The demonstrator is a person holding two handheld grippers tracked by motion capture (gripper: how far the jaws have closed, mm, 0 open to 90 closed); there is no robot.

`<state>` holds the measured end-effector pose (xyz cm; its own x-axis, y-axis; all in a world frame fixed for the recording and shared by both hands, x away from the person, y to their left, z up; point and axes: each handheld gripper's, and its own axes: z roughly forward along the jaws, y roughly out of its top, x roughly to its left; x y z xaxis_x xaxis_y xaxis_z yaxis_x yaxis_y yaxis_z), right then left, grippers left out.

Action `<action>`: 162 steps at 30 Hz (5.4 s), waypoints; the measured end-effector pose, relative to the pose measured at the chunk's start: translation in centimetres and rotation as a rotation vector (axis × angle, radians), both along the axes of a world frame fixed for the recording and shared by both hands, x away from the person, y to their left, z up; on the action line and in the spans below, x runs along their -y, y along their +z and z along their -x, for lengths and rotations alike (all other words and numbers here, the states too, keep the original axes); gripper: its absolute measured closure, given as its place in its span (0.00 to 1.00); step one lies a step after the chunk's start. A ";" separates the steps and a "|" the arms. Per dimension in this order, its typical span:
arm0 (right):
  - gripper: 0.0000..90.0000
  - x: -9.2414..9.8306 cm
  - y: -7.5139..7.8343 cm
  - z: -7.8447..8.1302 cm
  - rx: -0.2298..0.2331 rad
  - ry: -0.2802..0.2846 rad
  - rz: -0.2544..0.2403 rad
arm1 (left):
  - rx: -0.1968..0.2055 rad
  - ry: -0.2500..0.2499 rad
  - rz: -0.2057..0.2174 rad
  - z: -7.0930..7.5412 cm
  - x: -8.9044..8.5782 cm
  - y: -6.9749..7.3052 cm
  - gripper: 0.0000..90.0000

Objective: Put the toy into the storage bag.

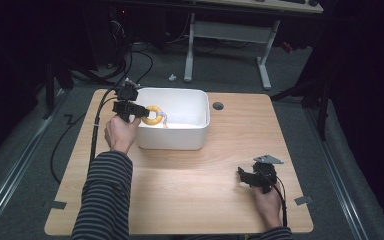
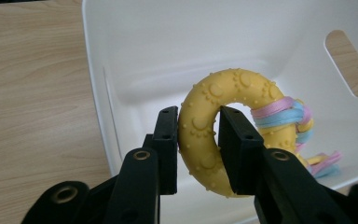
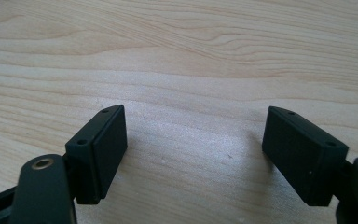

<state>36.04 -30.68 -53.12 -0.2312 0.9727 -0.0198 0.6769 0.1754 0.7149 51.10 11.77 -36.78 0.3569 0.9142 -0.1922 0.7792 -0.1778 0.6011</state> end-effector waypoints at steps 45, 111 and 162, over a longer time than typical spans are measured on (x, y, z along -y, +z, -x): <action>0.24 0.0 0.0 0.0 0.000 0.000 0.001 | 0.105 -0.103 -0.033 2.6 -0.3 1.7 0.45; 0.24 0.0 0.0 0.0 0.000 -0.001 0.000 | 0.257 -0.057 -0.030 12.1 -7.5 -0.5 0.37; 0.24 0.0 0.0 0.0 -0.002 -0.003 0.001 | 0.178 -0.012 0.038 15.1 -9.6 -7.5 0.37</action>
